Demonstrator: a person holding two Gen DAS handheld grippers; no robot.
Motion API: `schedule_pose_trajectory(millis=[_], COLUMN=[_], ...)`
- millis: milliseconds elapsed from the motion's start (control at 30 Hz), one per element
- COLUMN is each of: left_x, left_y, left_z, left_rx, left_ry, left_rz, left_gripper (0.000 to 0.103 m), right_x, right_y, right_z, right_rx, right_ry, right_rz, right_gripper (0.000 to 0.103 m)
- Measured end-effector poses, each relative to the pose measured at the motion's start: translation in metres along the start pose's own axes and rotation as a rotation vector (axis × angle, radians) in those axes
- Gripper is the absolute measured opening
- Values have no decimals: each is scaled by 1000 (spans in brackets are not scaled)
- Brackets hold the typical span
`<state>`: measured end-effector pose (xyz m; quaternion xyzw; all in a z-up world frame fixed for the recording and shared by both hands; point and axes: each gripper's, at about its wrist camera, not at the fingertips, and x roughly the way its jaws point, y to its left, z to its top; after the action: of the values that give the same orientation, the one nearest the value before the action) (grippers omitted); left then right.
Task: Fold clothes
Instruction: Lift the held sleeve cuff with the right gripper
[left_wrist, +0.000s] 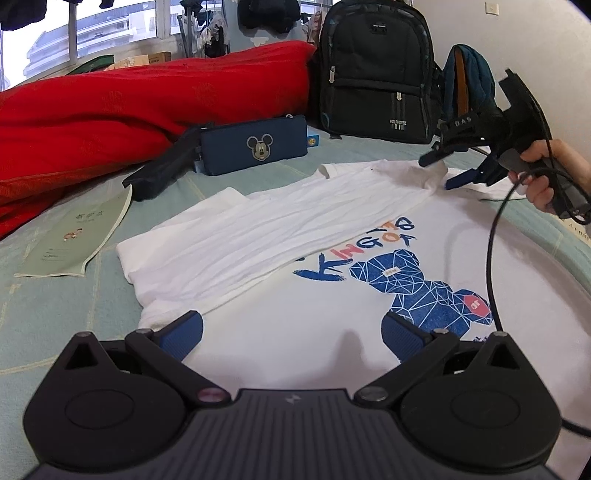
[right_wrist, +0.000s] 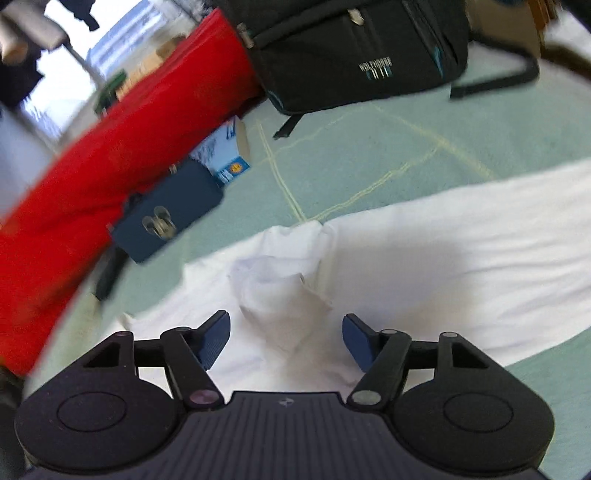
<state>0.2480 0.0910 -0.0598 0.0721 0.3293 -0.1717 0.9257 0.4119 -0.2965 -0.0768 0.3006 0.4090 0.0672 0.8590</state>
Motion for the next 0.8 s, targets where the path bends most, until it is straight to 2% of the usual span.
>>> schedule_pose_trajectory(millis=[100, 133, 167, 233, 300, 367, 433, 500, 533, 600, 700, 800], left_x=[3, 4, 6, 7, 7, 7, 6, 6, 6, 5, 5, 6], left_y=[-1, -1, -1, 0, 0, 0, 1, 0, 1, 1, 1, 1], left_z=[0, -1, -1, -2, -2, -2, -1, -1, -1, -1, -1, -1], left_rx=[2, 2, 2, 2, 0, -5, -6, -5, -5, -5, -7, -6], left_ry=[9, 12, 16, 22, 22, 17, 14, 13, 12, 9, 8, 12], left_rz=[4, 4, 6, 11, 14, 13, 11, 11, 11, 10, 9, 13], left_gripper=[102, 102, 102, 102, 102, 102, 102, 102, 102, 102, 102, 102], right_x=[13, 18, 22, 29, 25, 12, 2, -1, 0, -4, -11, -2], right_y=[-10, -9, -7, 3, 16, 28, 38, 42, 42, 39, 36, 45], right_z=[8, 10, 11, 10, 9, 5, 1, 2, 3, 6, 5, -2], right_rx=[74, 66, 56, -24, -122, -219, -302, -326, -319, -287, -272, -339], right_ry=[-5, -9, -13, -17, -46, -128, -197, -203, -203, -236, -231, -187], right_rz=[84, 75, 63, -11, -49, -69, -113, -191, -236, -298, -223, -169], right_gripper=[73, 67, 60, 34, 16, 17, 22, 28, 36, 43, 43, 43])
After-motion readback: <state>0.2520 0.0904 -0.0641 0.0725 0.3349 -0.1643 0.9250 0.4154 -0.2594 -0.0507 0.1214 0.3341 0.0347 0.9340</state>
